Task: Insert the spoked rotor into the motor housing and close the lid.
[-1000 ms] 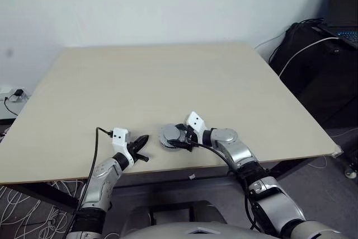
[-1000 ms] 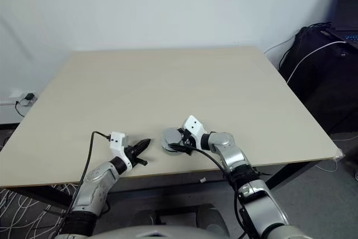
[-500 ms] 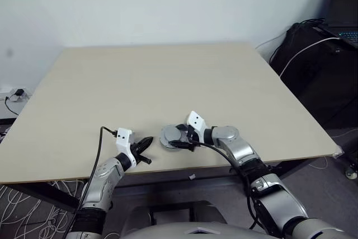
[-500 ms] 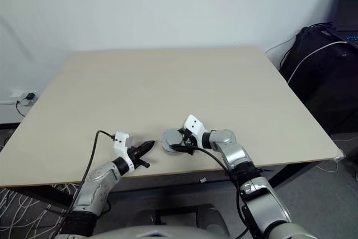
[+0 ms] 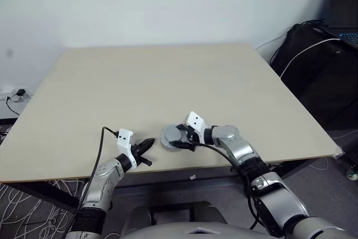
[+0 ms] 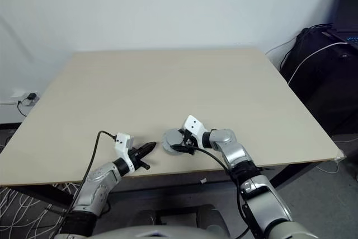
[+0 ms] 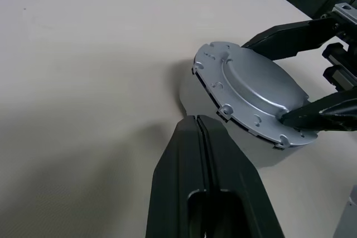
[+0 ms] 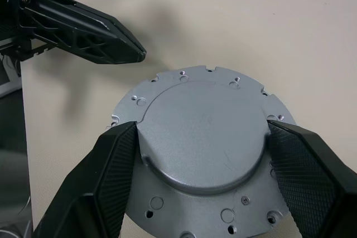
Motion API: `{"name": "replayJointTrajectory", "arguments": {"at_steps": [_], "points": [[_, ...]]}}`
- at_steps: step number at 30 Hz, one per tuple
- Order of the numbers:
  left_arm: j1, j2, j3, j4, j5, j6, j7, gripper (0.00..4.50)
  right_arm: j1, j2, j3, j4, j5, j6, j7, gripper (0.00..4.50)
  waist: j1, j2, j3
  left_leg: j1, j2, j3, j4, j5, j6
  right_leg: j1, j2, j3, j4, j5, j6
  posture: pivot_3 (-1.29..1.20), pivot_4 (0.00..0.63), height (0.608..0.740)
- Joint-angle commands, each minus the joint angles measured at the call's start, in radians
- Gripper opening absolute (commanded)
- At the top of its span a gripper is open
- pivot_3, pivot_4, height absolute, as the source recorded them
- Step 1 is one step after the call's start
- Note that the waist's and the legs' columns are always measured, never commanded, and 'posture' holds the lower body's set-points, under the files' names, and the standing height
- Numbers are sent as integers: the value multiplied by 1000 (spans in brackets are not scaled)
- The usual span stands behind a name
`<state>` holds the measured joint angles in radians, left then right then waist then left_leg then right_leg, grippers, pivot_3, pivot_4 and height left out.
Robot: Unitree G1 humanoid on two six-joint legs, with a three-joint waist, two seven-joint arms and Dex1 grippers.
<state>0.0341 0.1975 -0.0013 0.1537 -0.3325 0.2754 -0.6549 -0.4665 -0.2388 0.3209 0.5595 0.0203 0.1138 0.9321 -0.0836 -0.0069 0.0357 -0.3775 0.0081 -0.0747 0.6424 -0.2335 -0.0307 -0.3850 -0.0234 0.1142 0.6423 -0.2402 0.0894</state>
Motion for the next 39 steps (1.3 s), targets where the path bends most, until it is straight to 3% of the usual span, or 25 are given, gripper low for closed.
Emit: {"name": "replayJointTrajectory", "arguments": {"at_steps": [1,39], "points": [[-17,0,-1,-4,-3,-25,-12,0,-2,-30,16,40,-46,41,-9,3343,0,0,0,0,0,0,0,0,0,0,0,0,0,0,0,0,0,740],[-33,3,-3,9,-7,-31,-31,0,11,-83,95,20,-104,179,-68,3343,7,8,-8,1,-1,-2,2,-3,-5,3,-1,-2,0,0,0,0,0,740]]}}
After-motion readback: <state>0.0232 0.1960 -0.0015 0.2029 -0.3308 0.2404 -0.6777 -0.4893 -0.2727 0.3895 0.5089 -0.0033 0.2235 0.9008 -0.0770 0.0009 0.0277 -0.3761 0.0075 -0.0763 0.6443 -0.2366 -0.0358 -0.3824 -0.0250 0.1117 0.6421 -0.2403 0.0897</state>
